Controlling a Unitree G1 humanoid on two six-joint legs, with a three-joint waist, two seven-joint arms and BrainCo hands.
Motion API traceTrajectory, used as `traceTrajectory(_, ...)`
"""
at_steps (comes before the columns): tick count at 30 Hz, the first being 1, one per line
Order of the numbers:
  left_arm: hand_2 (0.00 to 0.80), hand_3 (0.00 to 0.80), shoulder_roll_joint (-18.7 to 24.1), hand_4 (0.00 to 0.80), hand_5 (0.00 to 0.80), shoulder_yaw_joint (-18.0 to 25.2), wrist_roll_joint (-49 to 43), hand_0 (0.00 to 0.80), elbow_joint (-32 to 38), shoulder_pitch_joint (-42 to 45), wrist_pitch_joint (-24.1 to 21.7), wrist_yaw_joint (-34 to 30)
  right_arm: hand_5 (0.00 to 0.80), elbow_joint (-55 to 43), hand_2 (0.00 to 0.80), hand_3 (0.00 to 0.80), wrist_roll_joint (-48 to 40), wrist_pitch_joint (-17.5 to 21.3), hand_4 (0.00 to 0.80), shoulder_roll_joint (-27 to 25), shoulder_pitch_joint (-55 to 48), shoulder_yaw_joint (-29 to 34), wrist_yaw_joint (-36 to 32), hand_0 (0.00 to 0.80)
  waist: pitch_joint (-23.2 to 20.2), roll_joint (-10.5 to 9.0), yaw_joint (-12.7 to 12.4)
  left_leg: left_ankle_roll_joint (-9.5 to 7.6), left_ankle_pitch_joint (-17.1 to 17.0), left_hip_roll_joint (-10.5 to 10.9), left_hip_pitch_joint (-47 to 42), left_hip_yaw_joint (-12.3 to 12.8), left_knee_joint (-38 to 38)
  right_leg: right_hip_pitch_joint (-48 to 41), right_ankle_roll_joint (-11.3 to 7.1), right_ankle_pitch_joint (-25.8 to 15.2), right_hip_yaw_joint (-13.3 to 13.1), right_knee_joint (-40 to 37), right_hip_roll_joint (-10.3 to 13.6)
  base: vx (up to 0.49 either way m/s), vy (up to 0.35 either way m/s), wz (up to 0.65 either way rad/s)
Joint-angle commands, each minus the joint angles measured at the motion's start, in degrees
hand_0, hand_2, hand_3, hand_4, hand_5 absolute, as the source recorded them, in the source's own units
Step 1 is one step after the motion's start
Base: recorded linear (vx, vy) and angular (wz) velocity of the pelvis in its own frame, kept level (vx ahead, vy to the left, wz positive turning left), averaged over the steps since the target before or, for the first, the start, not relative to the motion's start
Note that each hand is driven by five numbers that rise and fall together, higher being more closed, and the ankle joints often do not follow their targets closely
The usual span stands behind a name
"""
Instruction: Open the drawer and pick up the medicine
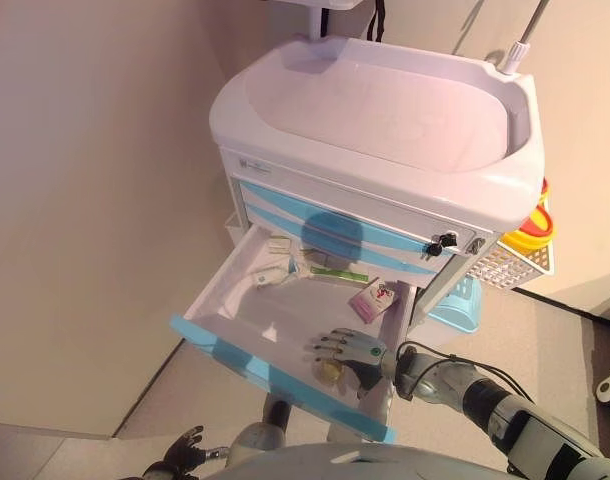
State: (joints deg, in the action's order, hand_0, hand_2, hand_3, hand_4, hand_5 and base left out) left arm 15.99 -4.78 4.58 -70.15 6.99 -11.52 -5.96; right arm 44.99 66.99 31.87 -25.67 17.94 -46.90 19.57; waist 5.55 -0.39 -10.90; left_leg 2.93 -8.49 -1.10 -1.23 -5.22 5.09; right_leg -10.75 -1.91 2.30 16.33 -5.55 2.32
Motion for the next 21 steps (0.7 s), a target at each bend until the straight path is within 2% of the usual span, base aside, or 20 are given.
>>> traceTrajectory(1,0.0,0.0,-0.4,0.0,0.0,-2.0,0.2,0.0,-1.5,-3.4,-2.1,-0.1,0.0,-1.3,0.0,0.0,-1.6,-0.3,0.0,2.0,2.0,1.3,2.4,0.0,1.5,-1.69,-1.1,-2.26,9.3,5.0,-3.5,-0.7,-0.1,2.6,-1.58,-0.6,1.1,1.9,0.2,0.0,0.0,0.0)
traceTrajectory(21,0.0,0.0,-0.7,0.0,0.0,-2.7,0.2,0.0,-1.4,-3.0,-2.2,-0.3,0.0,1.0,0.0,0.0,-1.4,-1.1,0.0,3.4,2.5,1.8,3.1,0.0,1.5,-1.2,-1.6,-2.28,9.2,5.2,-3.5,-1.2,-0.1,2.4,-1.5,-0.5,1.8,1.8,0.4,0.002,0.001,0.01)
